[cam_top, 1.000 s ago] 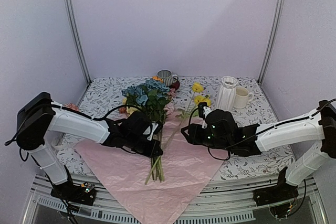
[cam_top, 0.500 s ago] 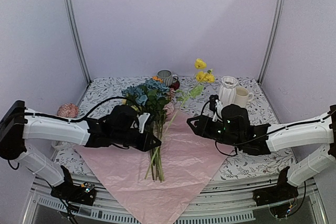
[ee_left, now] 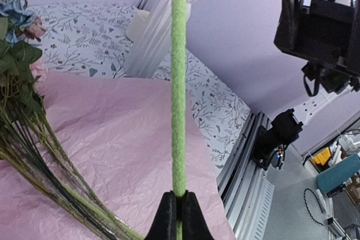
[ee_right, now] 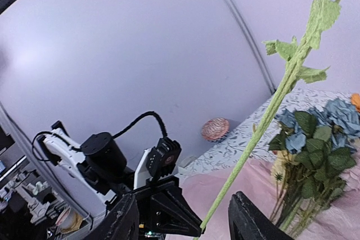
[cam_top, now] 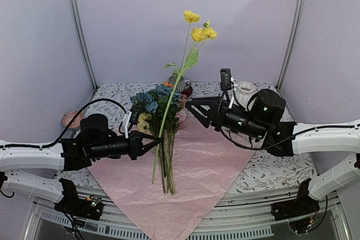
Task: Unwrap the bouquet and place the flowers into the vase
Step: Pass from the left arm to the right
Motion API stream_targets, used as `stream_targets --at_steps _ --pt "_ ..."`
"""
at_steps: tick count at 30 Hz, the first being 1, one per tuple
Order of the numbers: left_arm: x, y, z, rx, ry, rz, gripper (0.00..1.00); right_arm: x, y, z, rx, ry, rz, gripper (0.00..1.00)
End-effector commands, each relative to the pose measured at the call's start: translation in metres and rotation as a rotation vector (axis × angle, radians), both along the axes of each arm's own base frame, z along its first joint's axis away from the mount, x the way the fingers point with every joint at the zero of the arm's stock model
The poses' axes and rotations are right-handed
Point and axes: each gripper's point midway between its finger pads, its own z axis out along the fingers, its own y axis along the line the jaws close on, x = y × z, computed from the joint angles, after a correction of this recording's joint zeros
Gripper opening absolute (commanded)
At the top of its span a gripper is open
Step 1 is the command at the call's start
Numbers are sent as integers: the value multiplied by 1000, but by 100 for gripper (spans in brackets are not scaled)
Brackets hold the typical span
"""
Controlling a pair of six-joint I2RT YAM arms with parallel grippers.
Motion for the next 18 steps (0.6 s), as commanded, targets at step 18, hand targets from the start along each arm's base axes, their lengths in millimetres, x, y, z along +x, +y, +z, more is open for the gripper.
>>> stream_targets --at_steps 18 --pt "-40 11 71 -301 -270 -144 0 -30 93 37 13 -289 269 58"
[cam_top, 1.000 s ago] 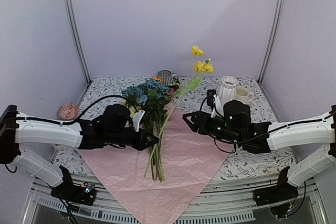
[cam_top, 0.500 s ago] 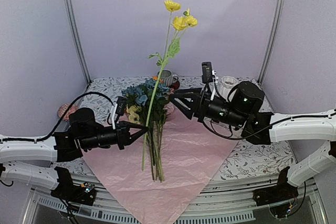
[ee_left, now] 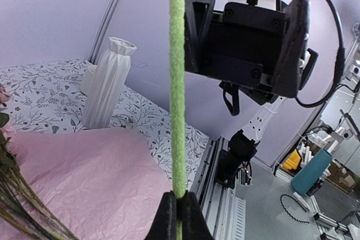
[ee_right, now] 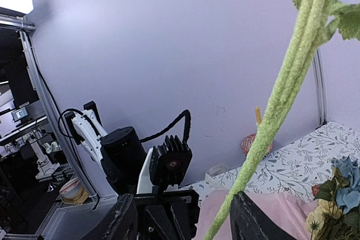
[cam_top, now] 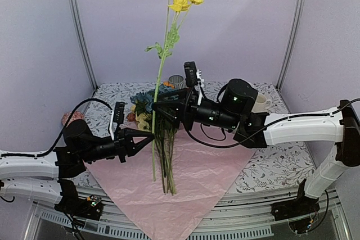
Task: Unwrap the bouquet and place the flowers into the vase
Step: Pass from the left arm to the right
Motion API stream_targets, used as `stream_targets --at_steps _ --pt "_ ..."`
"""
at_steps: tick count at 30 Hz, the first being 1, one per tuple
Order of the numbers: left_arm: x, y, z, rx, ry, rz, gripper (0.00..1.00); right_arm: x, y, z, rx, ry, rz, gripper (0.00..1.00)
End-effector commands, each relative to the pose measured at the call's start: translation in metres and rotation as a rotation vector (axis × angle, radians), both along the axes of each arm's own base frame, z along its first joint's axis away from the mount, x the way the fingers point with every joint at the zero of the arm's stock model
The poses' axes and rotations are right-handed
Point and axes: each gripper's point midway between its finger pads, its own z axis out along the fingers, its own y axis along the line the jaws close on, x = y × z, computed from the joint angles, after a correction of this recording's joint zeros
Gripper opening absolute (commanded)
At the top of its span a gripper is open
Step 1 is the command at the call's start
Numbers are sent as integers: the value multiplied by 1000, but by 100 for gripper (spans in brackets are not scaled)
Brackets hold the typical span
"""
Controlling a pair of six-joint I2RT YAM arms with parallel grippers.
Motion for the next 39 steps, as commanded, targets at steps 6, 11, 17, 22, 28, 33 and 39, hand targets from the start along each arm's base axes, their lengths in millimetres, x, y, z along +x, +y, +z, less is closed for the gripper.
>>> stream_targets --at_steps 6,11,17,22,28,33,39 --pt "-10 2 10 -40 -57 -33 0 7 18 4 -2 -21 6 51" --pt "-11 6 11 -49 -66 -23 0 19 14 0 -12 7 -68 51" --pt "-12 10 10 -52 -69 -15 0 17 14 4 -6 7 -58 44" --pt "-13 9 8 -48 -66 -26 0 11 22 2 -20 2 -2 43" --pt "-13 7 6 -41 -61 -29 1 8 30 11 -15 -8 37 32" --pt "-13 6 4 -33 -60 -35 3 16 26 13 -19 11 -17 8" --pt "-7 7 -2 -12 -47 -4 45 33 4 18 -25 29 -115 4"
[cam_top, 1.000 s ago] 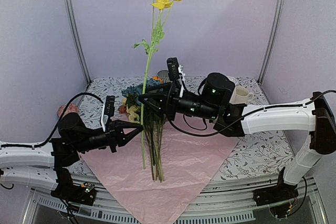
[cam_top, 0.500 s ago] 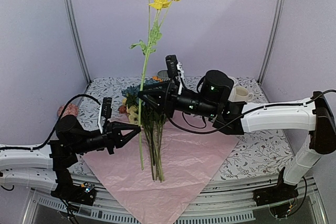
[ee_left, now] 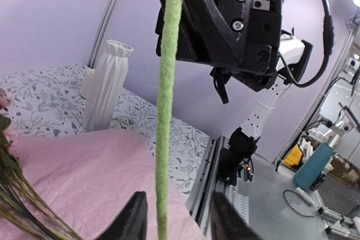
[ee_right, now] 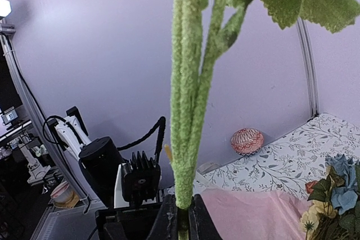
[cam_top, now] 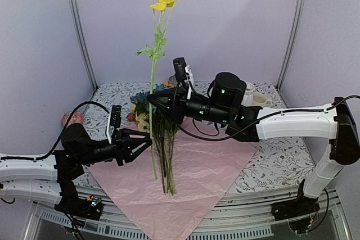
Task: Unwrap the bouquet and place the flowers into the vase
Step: Pass from the left arm to the right, then place the fake flower in the vase.
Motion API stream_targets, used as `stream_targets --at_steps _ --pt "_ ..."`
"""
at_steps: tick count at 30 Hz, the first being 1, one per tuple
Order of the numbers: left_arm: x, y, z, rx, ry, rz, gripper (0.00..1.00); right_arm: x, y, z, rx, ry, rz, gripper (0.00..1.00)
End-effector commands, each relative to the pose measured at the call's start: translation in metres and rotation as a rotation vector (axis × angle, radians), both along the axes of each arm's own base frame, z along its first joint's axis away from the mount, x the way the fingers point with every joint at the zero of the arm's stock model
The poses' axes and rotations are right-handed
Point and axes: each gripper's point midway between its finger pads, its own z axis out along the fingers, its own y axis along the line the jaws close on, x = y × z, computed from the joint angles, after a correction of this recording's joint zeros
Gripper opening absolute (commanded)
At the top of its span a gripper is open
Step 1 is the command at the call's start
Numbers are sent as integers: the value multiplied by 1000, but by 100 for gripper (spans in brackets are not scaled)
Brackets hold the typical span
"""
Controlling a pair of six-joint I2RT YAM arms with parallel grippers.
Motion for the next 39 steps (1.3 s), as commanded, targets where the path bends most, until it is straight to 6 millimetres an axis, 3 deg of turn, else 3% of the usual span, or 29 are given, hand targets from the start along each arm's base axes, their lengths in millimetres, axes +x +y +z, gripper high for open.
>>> stream_targets --at_steps 1,4,7,14,18,21,26,34,39 --pt "3 1 -1 5 -5 24 51 18 -26 15 7 5 -115 4" --pt "5 3 -4 21 -9 45 56 32 -55 13 -22 -6 -241 3" --pt "4 5 -6 30 -18 45 56 47 -96 20 -51 -52 -422 3" --pt "5 10 -10 47 -22 69 56 63 -216 79 -53 -244 -871 3" --pt "5 9 -10 41 -27 68 57 63 -262 127 -19 -345 -1025 2" --pt "6 8 -8 37 -30 66 57 61 -282 155 -9 -428 -1104 2" --pt "6 6 -6 45 -33 63 56 63 -301 182 -28 -536 -1213 2" --pt "8 8 -5 53 -37 79 56 81 -324 198 -40 -601 -1311 3" --pt "10 8 -7 59 -28 84 56 100 -324 190 -26 -572 -1288 2"
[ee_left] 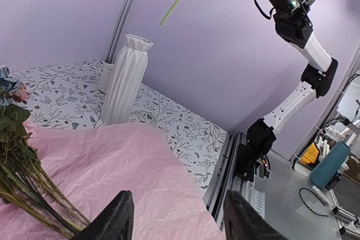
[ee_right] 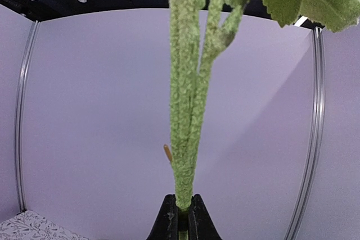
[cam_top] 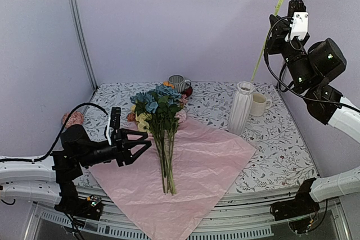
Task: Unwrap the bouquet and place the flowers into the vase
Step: Place the fake flower in the vase.
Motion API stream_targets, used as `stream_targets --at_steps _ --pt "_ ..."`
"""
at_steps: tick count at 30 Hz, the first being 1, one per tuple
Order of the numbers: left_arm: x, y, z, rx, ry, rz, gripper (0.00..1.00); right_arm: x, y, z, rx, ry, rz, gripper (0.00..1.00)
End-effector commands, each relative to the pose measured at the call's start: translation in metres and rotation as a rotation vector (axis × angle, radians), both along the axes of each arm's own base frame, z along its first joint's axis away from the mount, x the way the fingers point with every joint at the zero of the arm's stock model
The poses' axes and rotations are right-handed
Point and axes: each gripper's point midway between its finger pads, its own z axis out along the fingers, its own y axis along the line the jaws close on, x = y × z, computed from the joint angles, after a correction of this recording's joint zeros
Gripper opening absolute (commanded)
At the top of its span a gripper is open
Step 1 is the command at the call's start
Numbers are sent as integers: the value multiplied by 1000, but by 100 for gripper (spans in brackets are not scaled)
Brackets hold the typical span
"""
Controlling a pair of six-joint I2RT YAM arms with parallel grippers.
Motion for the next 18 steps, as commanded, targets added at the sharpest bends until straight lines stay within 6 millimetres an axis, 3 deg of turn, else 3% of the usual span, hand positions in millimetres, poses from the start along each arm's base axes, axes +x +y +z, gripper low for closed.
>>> stream_targets --at_steps 1,6,8,9,18 --pt "2 -1 5 2 -11 11 57 10 -1 8 42 -20 36 3" --pt "3 -1 2 12 1 16 57 34 13 -18 37 43 52 3" --pt "4 0 1 15 4 20 57 45 18 -34 23 78 50 3" --pt "4 0 1 19 3 25 56 56 20 -56 13 122 39 3" --pt "7 2 -2 32 4 45 57 90 6 -135 78 342 46 4"
